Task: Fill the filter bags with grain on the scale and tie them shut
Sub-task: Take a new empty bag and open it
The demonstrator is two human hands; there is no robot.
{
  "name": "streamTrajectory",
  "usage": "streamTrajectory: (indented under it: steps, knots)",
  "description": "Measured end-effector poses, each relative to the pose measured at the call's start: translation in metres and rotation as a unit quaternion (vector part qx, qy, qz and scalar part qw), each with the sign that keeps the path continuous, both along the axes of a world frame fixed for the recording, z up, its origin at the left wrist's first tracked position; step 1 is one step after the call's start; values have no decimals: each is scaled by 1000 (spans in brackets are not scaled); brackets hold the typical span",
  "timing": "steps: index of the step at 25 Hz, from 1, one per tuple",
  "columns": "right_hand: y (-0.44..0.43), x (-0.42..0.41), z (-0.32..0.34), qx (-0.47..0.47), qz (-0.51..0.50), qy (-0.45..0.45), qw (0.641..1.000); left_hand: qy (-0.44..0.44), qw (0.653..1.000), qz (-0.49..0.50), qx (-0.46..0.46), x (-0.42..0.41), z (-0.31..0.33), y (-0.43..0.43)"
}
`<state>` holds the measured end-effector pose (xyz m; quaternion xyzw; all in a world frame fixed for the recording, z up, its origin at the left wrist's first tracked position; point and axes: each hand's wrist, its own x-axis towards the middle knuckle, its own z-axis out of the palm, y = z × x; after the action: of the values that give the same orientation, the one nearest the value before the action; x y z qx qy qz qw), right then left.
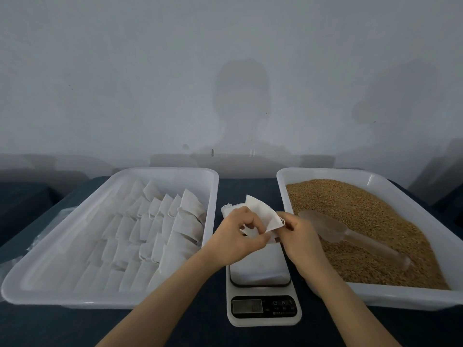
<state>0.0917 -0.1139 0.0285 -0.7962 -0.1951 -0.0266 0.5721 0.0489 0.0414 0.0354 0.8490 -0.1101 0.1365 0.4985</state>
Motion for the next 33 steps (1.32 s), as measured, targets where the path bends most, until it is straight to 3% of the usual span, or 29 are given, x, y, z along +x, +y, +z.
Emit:
streamTrajectory:
  steps: [3, 6, 9, 15, 20, 23, 26, 29, 31, 33]
  knots:
    - [-3, 1, -1, 2, -11, 33, 999, -9, 997, 70, -36, 5, -2, 2]
    - [-3, -2, 1, 11, 7, 41, 999, 54, 986, 116, -108, 9, -2, 5]
    - [-2, -2, 2, 64, -42, 46, 996, 78, 974, 156, -143, 10, -2, 8]
    - [-3, -5, 2, 24, -39, -22, 999, 70, 966, 167, -183, 13, -5, 12]
    - [-14, -5, 7, 67, -2, 46, 997, 62, 981, 147, -115, 14, -8, 10]
    - [-23, 1, 9, 21, -36, 41, 998, 63, 988, 118, -73, 11, -7, 7]
    - [-19, 0, 14, -9, -18, 19, 1000, -21, 995, 48, 88, 7, -10, 4]
    - [-13, -5, 18, -69, 19, -39, 997, -52, 976, 9, 209, 8, -14, -1]
    - [-11, -7, 22, -76, 29, -55, 995, -50, 970, 29, 234, 10, -17, -2]
    - [-12, -9, 24, -47, 39, -40, 997, -21, 980, 44, 190, 11, -17, -2]
